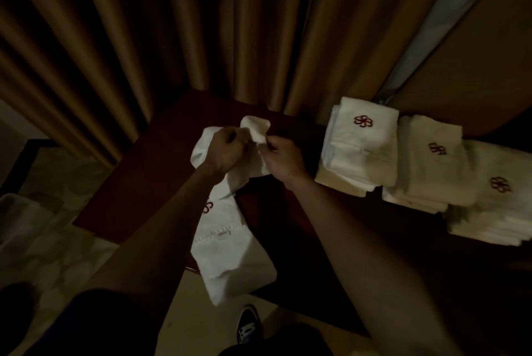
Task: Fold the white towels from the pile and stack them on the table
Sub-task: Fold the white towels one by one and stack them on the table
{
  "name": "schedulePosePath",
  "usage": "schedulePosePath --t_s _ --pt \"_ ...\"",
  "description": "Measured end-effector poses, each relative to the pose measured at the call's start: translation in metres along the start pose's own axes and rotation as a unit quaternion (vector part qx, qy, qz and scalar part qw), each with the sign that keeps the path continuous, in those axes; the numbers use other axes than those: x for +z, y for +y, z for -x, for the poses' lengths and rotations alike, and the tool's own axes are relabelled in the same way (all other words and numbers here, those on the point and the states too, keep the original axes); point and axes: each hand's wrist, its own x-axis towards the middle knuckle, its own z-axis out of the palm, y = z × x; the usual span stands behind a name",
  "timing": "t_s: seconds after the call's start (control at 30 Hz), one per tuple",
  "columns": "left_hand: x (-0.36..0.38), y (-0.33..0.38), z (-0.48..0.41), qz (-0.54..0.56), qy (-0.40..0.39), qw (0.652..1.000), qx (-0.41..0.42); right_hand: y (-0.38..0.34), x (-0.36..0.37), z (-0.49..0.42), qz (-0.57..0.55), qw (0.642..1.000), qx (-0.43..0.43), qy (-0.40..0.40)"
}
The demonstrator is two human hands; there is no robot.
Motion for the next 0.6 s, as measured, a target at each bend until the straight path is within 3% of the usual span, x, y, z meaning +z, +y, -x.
schedulePosePath --t_s 0.1,0.17,0.23,0.43,0.6 --pt "0.009 -0.029 0.005 -0.236 -0.101 0.966 0.021 0.023 -0.005 0.002 0.024 0.999 0.047 0.008" --pt "0.013 -0.055 0.009 -0.387 -0.18 0.904 -0.02 0.04 0.0 0.006 0.036 0.996 0.078 0.001" --pt "0.016 -0.081 0.022 -0.472 -0.233 0.848 -0.055 0.055 0.008 0.01 0.043 0.994 0.099 -0.018" --pt "0.015 -0.135 0.043 -0.512 -0.328 0.783 -0.132 0.092 0.042 0.015 0.033 0.987 0.15 -0.047" --pt "0.017 -0.152 0.024 -0.524 -0.288 0.792 -0.125 0.103 0.069 -0.002 0.028 0.988 0.147 -0.042"
